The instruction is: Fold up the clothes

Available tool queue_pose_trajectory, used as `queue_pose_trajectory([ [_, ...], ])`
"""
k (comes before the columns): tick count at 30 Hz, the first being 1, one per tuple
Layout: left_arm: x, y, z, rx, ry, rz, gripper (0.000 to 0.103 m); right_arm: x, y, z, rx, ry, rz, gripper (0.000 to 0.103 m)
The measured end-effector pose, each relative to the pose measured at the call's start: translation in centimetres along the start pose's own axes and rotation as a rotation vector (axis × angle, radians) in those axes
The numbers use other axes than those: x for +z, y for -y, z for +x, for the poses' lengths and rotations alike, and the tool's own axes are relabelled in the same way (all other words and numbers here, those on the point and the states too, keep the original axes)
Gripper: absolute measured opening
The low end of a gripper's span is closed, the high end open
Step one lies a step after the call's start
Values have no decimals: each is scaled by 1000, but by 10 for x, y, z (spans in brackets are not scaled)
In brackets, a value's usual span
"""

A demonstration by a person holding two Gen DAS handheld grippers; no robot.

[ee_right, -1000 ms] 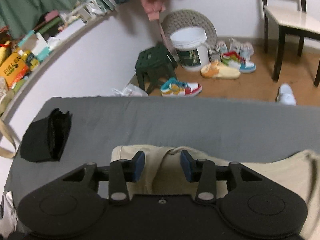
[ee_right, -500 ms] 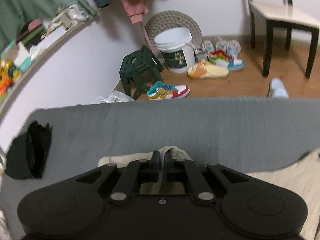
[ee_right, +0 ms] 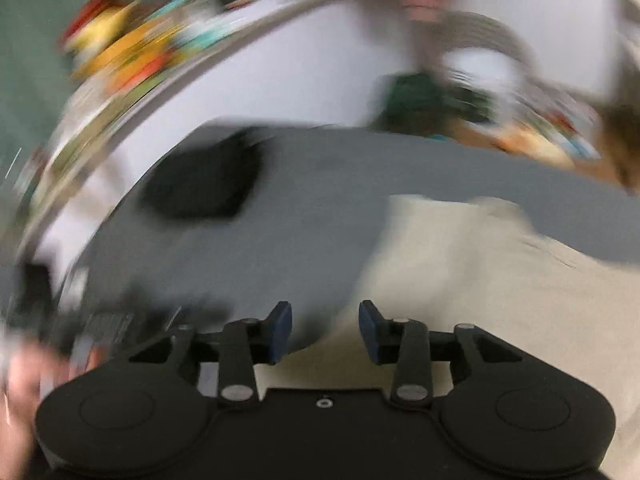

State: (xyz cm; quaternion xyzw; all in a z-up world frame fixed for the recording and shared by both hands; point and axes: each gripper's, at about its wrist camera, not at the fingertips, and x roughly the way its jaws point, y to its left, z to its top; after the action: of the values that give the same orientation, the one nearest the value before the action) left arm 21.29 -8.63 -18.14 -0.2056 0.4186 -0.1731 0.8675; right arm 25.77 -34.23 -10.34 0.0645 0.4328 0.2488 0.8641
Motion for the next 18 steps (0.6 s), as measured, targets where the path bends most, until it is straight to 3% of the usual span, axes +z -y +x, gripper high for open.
queue_pose_trajectory([
  [2,3,-15,-1,-27,4,-100,12,-5,-41,16,3,-44,-226,36],
  [5,5,-24,-1,-85,5,-165,12,-7,-71,43,-34,-138,-425,27],
  [9,3,-21,2,-107,-14,-134,12,-6,-67,51,-40,-211,-442,8],
  [18,-7,5,14,-126,-95,-4,12,-18,-45,40,-37,-262,-342,8],
])
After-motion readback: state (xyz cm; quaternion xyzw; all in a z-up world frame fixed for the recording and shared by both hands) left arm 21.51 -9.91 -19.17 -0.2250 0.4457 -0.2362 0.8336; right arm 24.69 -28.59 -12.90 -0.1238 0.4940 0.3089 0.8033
